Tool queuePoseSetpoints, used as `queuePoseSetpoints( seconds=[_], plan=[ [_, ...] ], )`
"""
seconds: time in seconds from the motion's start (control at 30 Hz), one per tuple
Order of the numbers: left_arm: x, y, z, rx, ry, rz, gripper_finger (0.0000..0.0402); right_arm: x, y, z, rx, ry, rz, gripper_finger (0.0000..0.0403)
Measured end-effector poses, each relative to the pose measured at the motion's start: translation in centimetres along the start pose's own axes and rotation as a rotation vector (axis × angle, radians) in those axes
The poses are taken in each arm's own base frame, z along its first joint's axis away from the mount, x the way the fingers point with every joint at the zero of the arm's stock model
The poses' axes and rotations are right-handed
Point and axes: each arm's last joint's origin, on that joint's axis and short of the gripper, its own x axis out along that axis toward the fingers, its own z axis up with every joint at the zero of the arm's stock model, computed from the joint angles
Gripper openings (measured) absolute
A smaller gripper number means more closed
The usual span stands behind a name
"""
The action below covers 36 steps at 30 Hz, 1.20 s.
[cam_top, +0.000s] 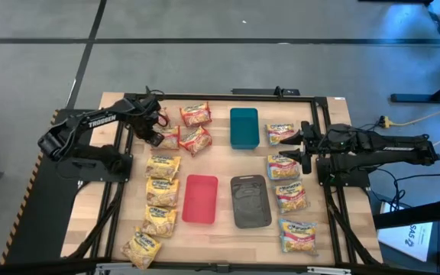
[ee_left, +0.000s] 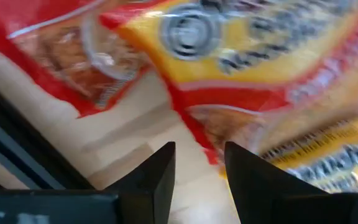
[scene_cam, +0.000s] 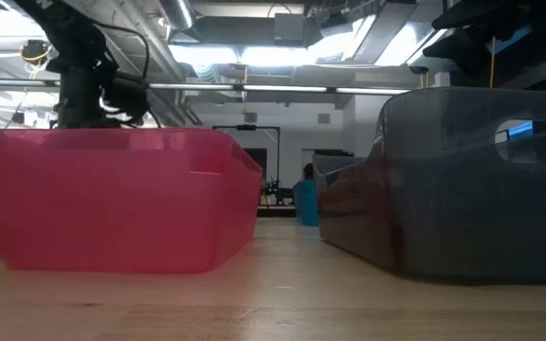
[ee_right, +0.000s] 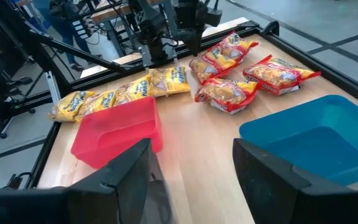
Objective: Sort Maruchan noodles
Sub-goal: Put the red bag into the red bin
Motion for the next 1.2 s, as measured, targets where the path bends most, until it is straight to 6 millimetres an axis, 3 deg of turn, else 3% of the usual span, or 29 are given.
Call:
queuePoseSetpoints(
  seconds=[0.53,0.87,1.03,1.2],
  plan=[
    [2.0,2.6,0.2,-0.142,-0.088,-0.220,0.0135,0.0,0.1,0.0,0.000,0.008,0.022,0.0225],
    [2.7,2.9,0.0,-0.124,-0.123,-0.279,0.0129,0.0,0.1,0.0,0.000,0.008,0.022,0.0225],
    [2.9,2.9,-0.1,-0.122,-0.121,-0.287,0.0091,0.0,0.1,0.0,0.000,0.008,0.023,0.0225],
    [2.9,2.8,0.3,-0.109,-0.157,-0.312,0.0018,0.0,0.1,0.0,0.000,0.009,0.024,0.0225]
  ],
)
